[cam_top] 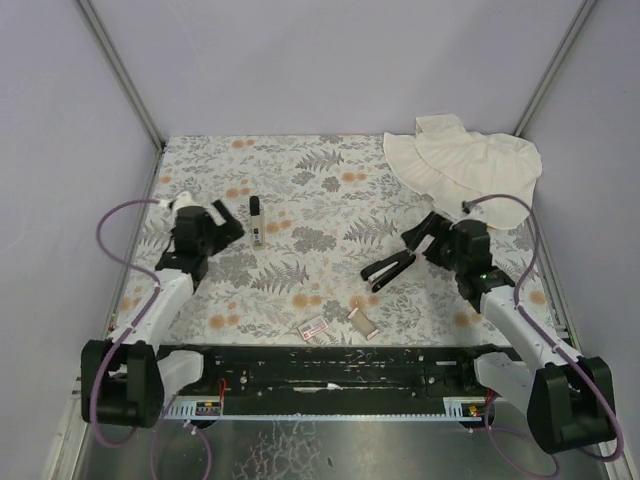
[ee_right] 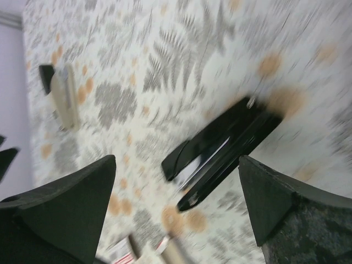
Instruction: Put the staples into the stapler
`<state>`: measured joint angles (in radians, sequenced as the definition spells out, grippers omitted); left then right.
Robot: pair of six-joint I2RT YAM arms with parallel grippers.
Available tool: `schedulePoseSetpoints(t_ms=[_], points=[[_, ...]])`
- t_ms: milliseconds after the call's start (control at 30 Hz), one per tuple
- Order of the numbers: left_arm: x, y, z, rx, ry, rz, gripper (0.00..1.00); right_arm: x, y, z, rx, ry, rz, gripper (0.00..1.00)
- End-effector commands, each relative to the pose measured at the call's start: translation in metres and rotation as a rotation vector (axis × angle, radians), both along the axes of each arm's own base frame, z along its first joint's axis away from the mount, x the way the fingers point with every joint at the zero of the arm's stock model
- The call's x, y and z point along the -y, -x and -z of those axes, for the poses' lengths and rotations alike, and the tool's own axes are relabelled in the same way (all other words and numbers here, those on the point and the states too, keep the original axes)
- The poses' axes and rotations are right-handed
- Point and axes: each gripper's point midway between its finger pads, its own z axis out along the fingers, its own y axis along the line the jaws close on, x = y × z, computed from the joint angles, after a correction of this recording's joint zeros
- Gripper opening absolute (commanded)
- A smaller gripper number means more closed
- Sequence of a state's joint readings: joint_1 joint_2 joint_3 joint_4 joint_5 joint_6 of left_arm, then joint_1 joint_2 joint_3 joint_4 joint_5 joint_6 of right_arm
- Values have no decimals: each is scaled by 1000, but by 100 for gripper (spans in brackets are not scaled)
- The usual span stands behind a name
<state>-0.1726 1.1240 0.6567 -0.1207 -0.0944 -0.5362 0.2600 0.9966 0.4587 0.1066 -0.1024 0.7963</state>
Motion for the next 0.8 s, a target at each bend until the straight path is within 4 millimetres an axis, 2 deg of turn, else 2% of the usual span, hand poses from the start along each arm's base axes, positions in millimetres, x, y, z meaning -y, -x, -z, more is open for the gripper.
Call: schedulePoseSetpoints(t_ms=[0,67,100,133,200,333,433,500,767], points=[[-90,-2,3,75,34,-274,100,92,-25,-2,43,308,110,99],[-129,0,-1,163,15,-416,100,126,-33,-7,95,338,216,99],[-144,7,4,183,-12,-473,100,139,-35,-10,125,381,262,99],[-154,11,3,215,-49,-510,100,152,-36,-13,159,428,313,99],[-162,16,1,290,-120,-512,100,170,-34,-14,208,496,396,99],[-153,13,2,415,-187,-411,100,182,-29,-6,316,560,455,100],[-146,4,13,400,-204,-335,100,184,-26,4,347,581,463,100],[-138,-3,10,413,-200,-281,100,185,-26,9,332,592,456,99],[-131,-8,14,429,-226,-233,100,187,-29,19,337,616,454,99]])
